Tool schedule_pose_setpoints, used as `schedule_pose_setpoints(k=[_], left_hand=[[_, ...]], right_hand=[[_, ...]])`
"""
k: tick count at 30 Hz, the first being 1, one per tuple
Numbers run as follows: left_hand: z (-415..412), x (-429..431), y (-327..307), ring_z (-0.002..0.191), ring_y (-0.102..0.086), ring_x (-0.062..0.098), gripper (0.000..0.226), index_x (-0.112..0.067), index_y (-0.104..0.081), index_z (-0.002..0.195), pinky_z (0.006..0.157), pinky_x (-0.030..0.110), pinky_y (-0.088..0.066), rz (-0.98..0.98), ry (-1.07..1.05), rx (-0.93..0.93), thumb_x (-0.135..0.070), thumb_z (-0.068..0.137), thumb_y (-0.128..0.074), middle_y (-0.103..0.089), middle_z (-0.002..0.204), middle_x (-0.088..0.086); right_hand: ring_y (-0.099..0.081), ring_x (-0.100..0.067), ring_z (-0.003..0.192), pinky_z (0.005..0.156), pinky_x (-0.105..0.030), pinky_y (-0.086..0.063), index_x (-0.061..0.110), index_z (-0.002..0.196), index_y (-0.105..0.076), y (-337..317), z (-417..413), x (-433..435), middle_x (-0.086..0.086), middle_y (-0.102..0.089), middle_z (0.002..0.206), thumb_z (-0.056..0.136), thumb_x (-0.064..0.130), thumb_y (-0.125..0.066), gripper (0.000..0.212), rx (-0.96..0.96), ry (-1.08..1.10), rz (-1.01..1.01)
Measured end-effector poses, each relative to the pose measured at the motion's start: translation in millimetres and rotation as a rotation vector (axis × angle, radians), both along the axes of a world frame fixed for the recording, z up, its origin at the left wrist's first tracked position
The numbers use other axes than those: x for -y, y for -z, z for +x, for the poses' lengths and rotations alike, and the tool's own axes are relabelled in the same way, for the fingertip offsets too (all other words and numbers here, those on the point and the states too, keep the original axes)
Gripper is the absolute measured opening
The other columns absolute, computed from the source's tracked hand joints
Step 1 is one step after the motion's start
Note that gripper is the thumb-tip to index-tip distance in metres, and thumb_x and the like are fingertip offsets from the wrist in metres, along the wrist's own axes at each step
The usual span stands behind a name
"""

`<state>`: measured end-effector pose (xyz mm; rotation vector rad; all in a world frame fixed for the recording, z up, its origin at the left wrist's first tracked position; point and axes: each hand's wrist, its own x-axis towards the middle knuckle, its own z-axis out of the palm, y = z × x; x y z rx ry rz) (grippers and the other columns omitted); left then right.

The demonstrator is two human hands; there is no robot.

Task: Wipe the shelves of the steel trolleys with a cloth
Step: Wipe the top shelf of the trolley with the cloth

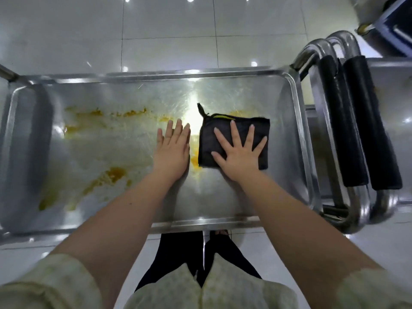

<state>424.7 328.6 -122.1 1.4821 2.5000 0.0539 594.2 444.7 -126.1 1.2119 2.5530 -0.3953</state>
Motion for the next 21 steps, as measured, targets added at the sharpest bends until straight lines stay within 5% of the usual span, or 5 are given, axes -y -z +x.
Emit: schedule_pose_setpoints(k=[6,16,21], left_hand=[[-50.7,-15.1,10.0,0.150,0.003,0.030,0.055,-0.033,-0.010,0.155,0.118,0.056,0.005,-0.056,0.070,-0.031,-0.038,0.102,-0.024,-0.006,0.164,0.004],[-63.2,-14.0,22.6,0.150,0.006,0.025,0.055,-0.037,-0.003,0.154,0.117,0.057,0.006,0.005,0.084,0.023,-0.047,0.100,-0.010,-0.001,0.164,-0.001],[-63.9,-15.7,23.5,0.150,0.002,0.026,0.055,-0.036,-0.008,0.154,0.117,0.058,0.003,0.011,0.090,0.016,-0.043,0.100,-0.011,-0.006,0.164,0.000]], right_hand=[[0.027,-0.045,0.142,0.101,-0.075,0.017,0.055,0.142,0.026,0.8,-51.7,-16.7,0.006,0.026,0.160,0.086,0.077,-0.004,0.067,0.035,0.137,0.014],[0.002,-0.050,0.146,0.102,-0.081,-0.007,0.046,0.153,-0.011,1.3,20.2,107.1,-0.001,-0.006,0.165,0.091,0.073,-0.019,0.068,0.004,-0.132,0.034],[0.009,-0.048,0.146,0.104,-0.079,0.001,0.052,0.151,0.000,-1.0,-14.6,67.9,0.003,0.002,0.165,0.090,0.075,-0.019,0.068,-0.003,-0.063,0.055]])
